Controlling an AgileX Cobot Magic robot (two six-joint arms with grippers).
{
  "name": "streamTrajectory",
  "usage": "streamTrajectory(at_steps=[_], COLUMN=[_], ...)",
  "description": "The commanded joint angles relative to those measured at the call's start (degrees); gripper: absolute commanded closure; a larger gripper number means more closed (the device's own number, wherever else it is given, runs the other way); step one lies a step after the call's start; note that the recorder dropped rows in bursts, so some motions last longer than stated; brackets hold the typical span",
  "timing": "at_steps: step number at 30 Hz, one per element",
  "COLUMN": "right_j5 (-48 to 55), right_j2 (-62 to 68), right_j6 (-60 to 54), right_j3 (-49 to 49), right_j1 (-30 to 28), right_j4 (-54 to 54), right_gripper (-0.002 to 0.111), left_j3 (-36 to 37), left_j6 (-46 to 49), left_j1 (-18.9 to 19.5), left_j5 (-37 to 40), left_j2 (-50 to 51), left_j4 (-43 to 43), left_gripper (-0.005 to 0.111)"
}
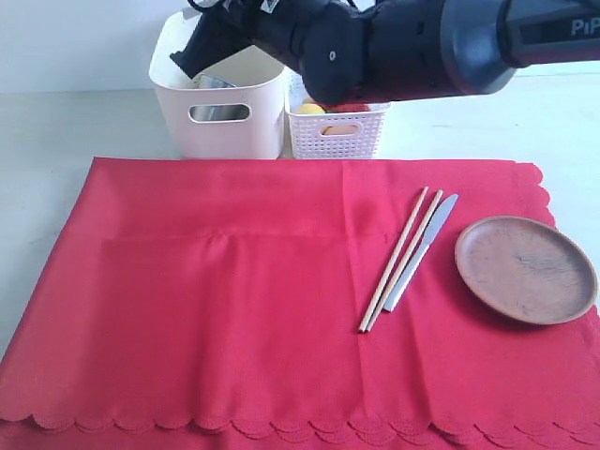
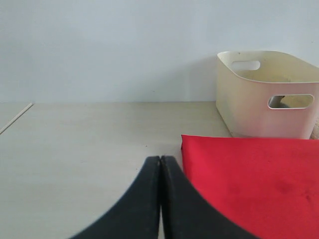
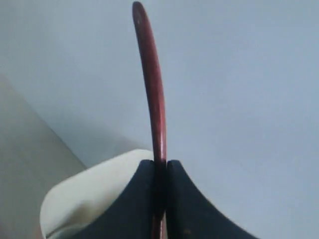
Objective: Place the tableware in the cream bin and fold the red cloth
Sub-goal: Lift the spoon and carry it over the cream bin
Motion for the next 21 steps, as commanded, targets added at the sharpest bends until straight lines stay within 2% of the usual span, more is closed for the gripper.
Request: streamTrajectory(at_steps=[1, 5, 10, 21], right_j5=[-11.92, -17.52, -17.30, -17.30], right_j2=[4.16, 10.08, 14.22, 17.99], right_j6=[16.00, 19.53, 23.56, 23.05], right_j3=[0.12, -3.42, -7.98, -11.74], right_j1=[0.08, 0.08, 0.08, 0.08], right_j4=[-9.75, -8.69, -8.25, 7.86], right_gripper=[0.108, 0.108, 0.108, 0.106], left_j3=[0.17, 0.17, 0.17, 0.17], left_j6=[-0.37, -0.37, -0.37, -0.37], left_j1=[0.10, 0.10, 0.10, 0.10], left_j5=[-0.31, -0.31, -0.31, -0.31], left_j2=[-0.31, -0.31, -0.31, -0.31], left_j4=[0.00, 0.00, 0.00, 0.00], left_gripper=[0.104, 0.104, 0.104, 0.104])
